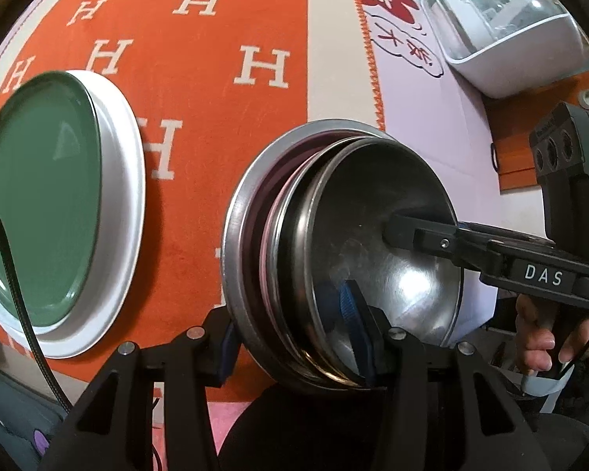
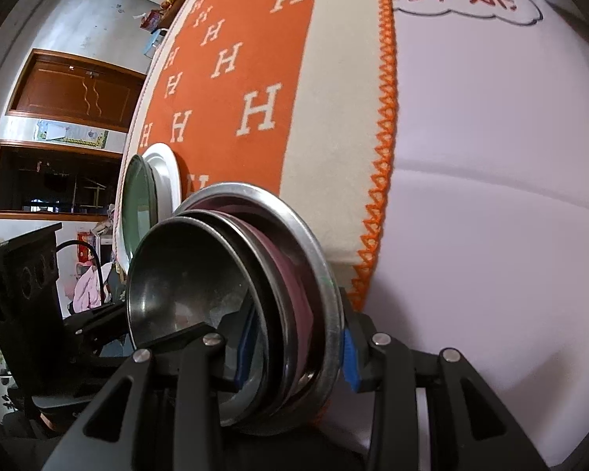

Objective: Organize plates and bowls

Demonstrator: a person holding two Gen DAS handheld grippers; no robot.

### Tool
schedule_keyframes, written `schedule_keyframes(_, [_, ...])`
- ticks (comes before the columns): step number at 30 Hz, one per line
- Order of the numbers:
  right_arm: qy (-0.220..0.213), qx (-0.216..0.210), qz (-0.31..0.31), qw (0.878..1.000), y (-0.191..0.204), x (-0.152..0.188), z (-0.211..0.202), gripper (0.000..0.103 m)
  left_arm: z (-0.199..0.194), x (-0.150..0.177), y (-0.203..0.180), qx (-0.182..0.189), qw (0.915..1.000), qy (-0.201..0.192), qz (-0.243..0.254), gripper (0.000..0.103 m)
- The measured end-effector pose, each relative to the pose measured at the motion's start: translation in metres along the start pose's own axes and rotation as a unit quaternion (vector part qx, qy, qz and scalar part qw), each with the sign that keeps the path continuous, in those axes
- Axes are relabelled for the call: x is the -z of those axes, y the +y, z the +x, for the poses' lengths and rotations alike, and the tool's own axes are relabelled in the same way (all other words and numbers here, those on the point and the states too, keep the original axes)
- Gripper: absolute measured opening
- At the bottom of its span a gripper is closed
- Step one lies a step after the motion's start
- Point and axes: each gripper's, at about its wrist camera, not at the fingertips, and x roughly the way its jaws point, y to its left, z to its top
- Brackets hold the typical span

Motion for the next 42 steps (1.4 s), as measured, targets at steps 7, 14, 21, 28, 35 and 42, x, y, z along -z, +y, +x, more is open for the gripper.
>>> schedule_keyframes(7, [-0.027, 0.004, 0.000, 1.000, 0.019, 0.007, -0.009, 0.036, -0.021, 0.002, 0.005, 0.000, 0.9994, -0.006, 0.033, 0.046])
schedule_keyframes(14, [-0.052, -0.001, 0.019, 0.998, 0.047, 0.015, -0.013, 0.036, -0.049, 0.004, 0.017, -0.006, 0.9975, -0.014, 0.069, 0.046])
schedule_keyframes(21, [-0.068, 0.000, 0.014, 0.998, 0.092, 0.017, -0.005, 0.036, -0.077, 0.010, 0.052, -0.012, 0.9962, -0.024, 0.083, 0.046])
schedule_keyframes(28, [-0.074, 0.013, -0.004, 0.997, 0.136, 0.014, 0.009, 0.038, -0.100, 0.009, 0.092, -0.020, 0.9954, -0.033, 0.088, 0.048])
schedule_keyframes(35, [-0.076, 0.020, -0.013, 0.997, 0.175, 0.004, 0.034, 0.039, -0.112, 0.001, 0.132, -0.029, 0.9951, -0.033, 0.089, 0.050])
schedule_keyframes(42, [-0.071, 0.032, -0.006, 0.997, 0.204, -0.007, 0.060, 0.042, -0.117, -0.014, 0.164, -0.035, 0.9937, -0.020, 0.104, 0.051])
